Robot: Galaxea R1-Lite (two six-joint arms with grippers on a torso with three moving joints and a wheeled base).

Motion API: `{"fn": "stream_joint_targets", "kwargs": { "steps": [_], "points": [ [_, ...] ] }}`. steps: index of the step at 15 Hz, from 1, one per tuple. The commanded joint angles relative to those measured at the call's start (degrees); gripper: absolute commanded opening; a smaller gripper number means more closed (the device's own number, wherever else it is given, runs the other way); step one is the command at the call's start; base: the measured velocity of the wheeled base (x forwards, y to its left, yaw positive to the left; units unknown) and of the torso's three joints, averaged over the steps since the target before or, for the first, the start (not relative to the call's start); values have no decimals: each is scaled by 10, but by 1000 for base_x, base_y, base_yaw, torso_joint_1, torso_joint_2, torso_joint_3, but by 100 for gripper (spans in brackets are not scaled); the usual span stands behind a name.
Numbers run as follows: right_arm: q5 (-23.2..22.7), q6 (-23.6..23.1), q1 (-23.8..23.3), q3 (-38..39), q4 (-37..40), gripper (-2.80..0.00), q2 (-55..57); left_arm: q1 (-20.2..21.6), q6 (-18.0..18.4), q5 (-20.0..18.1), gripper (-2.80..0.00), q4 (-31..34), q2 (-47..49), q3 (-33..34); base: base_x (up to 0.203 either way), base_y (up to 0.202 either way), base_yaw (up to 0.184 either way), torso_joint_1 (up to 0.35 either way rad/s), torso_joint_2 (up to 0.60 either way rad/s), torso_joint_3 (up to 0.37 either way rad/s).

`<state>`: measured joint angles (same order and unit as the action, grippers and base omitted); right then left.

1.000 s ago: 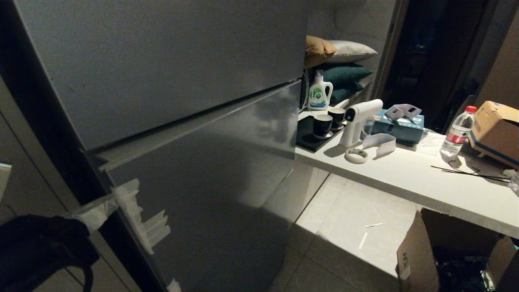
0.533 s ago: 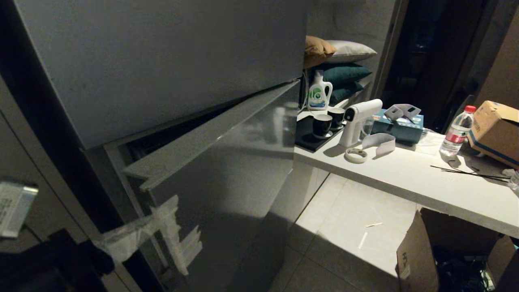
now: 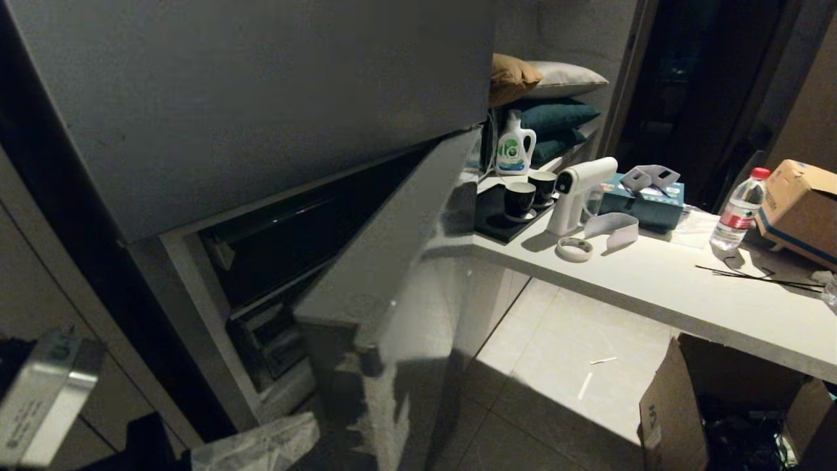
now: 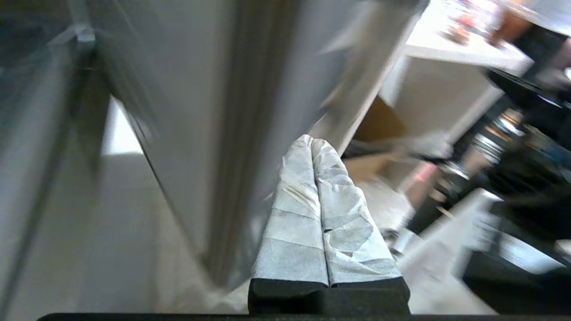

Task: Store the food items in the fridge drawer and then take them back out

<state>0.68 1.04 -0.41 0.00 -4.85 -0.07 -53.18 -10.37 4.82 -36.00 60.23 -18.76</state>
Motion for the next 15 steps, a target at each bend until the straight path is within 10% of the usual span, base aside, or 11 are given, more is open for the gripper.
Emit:
{"fn": "stream_joint_targets", "kwargs": {
  "steps": [1,9,15],
  "points": [
    [-1,0,1,18,-1,-280,1,-29,-2,0,-280,-3,4,-1,0,0,0,0,0,0],
    [0,-1,0,18,-1,-280,1,1,-2,71,-280,-3,-41,14,0,0,0,0,0,0],
    [-1,-1,0,18,-1,-280,1,248,16,125,-280,27,-222,62,0,0,0,0,0,0]
  ]
}}
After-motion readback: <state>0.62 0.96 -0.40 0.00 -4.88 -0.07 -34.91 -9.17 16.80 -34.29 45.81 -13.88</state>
